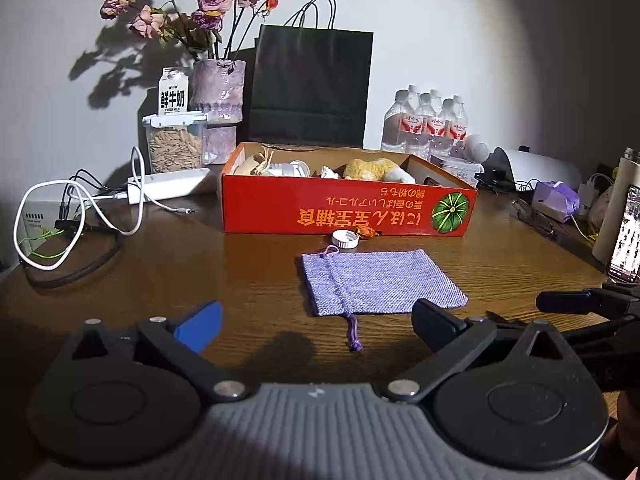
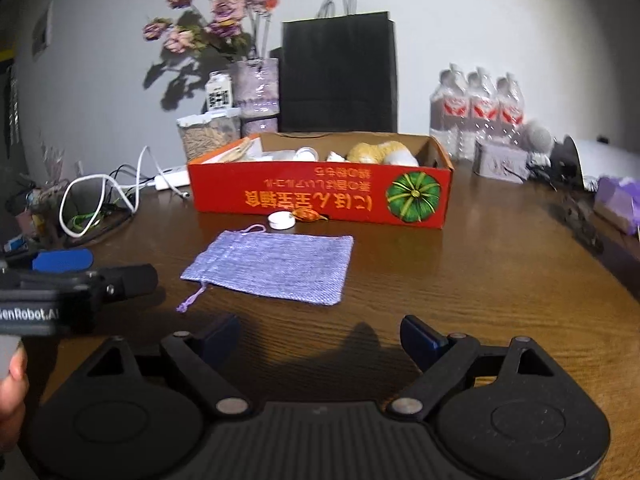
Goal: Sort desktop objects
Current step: 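Move both open tools back toward the remaining caps by the cloth, then grasp a round grey cap with the left tool while the right tool grasps the orange piece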
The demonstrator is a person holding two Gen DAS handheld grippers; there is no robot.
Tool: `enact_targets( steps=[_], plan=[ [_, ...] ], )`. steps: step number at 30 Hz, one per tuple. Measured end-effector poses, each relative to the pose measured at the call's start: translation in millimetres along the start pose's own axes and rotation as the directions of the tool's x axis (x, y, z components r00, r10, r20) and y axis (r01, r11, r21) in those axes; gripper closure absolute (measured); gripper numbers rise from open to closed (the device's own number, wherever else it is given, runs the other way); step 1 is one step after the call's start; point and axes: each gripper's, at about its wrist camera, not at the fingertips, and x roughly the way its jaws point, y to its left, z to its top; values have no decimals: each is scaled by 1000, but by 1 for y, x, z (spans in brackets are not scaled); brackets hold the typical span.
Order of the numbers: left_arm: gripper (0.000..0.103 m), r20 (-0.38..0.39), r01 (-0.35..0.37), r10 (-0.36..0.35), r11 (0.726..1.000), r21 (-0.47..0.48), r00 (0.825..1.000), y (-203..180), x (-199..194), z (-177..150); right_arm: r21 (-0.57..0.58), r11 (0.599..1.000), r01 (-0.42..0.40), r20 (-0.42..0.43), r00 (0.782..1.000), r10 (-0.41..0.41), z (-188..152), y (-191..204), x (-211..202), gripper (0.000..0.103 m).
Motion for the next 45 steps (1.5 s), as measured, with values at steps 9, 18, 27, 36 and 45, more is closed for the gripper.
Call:
enact_targets(
  steps=[9, 18, 27, 36, 45],
  plan=[
    [0, -8, 0, 0, 1000, 24, 1000, -1, 11, 6, 22, 1000, -10, 5, 1000, 10, 12, -11, 5, 16],
    [12, -82, 60, -42, 972, 228, 996, -9, 82, 59, 163, 985, -62, 34, 998, 57, 73, -38, 36, 20],
    [41, -267, 130, -77, 974, 185, 960, -2, 183, 80, 165, 982, -94, -83, 991, 109, 103, -31, 110, 42],
    [74, -265, 211, -159, 961, 181, 951, 3, 172, 73, 207, 976, -64, -177, 979, 101, 118, -6, 160, 47],
    [74, -145, 101, -76, 981, 167, 987, 41, 109, 71, 100, 989, 107, -172, 981, -89, 108, 29, 173, 60]
  ],
)
